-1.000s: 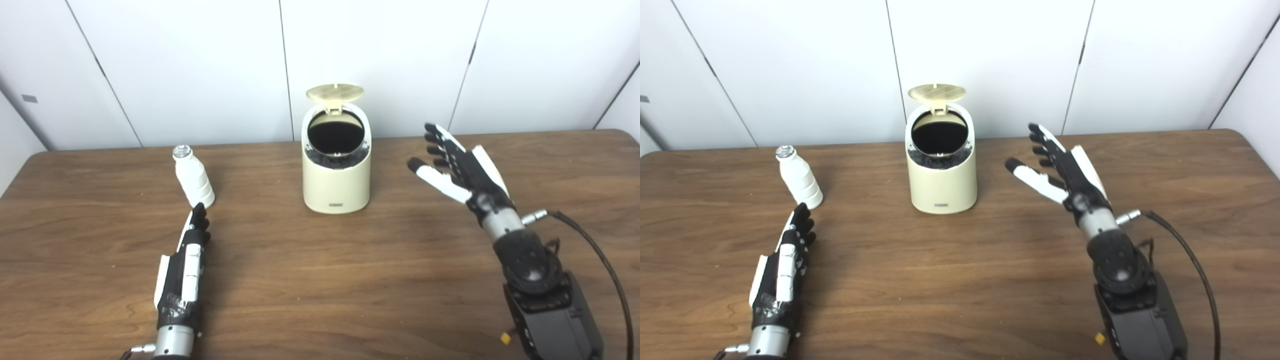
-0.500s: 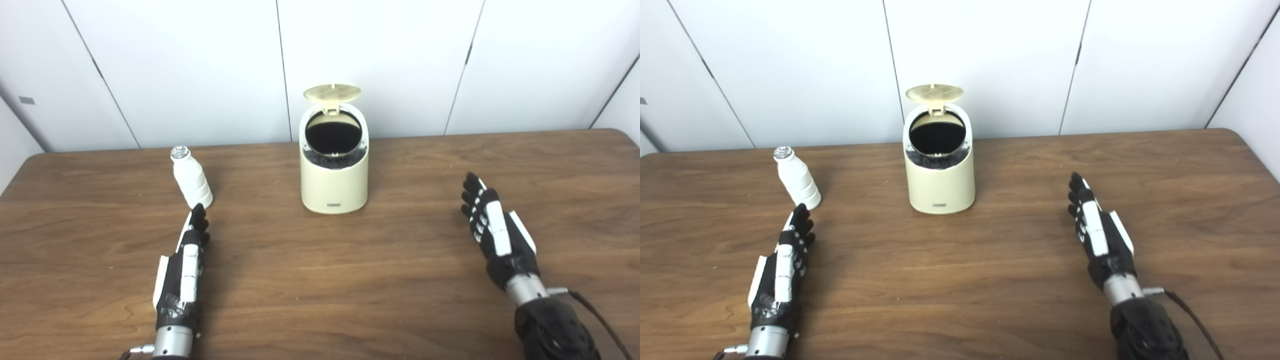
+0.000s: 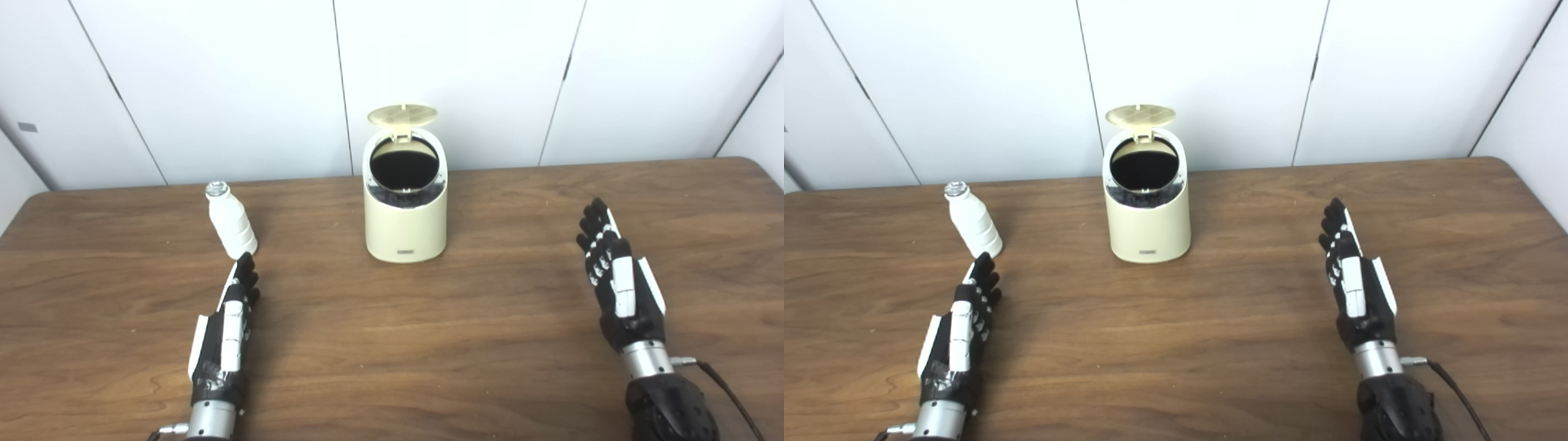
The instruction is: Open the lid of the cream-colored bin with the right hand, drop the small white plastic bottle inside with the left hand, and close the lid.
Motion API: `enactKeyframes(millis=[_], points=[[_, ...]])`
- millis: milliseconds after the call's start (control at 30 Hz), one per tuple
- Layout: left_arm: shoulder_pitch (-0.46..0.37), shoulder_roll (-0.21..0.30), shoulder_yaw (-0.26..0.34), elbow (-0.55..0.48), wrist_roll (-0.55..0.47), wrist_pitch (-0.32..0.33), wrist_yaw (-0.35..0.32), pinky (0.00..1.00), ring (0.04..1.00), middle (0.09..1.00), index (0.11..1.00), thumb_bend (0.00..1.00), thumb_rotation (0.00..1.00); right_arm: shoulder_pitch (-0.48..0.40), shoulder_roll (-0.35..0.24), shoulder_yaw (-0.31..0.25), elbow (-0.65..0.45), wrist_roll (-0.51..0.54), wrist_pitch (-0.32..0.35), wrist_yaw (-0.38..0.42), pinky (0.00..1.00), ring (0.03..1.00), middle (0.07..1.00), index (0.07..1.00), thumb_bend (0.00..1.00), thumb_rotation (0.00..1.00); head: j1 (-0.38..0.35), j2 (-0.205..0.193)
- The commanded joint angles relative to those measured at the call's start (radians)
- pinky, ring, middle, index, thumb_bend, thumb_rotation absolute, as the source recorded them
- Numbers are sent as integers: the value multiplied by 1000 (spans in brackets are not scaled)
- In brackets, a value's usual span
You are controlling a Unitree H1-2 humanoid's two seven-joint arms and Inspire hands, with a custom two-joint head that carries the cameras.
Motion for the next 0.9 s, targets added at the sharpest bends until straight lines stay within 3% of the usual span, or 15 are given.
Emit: enactKeyframes(millis=[0,267,433,667,867], points=[[14,4,-1,16,12,-16,4,1000,1000,1000,1000,637,1000,24,3,-4,71,5,-59,-9,1000,1000,1000,1000,695,1000,12,0],[24,-5,-5,9,15,-16,7,1000,1000,1000,1000,640,989,42,4,5,63,-5,-66,-11,1000,1000,1000,1000,642,1000,136,-24],[26,-16,-7,18,45,-29,22,1000,1000,1000,994,649,973,44,-7,7,56,-13,-49,-9,1000,1000,1000,1000,672,1000,192,-34],[27,-26,-11,11,78,-38,46,995,1000,1000,986,630,944,52,-11,15,-13,-5,10,-6,1000,1000,1000,1000,674,1000,223,-37],[18,-23,-3,-48,127,0,75,1000,1000,1000,983,641,876,61,-11,22,-76,9,80,-5,1000,1000,1000,1000,614,1000,237,-31]])
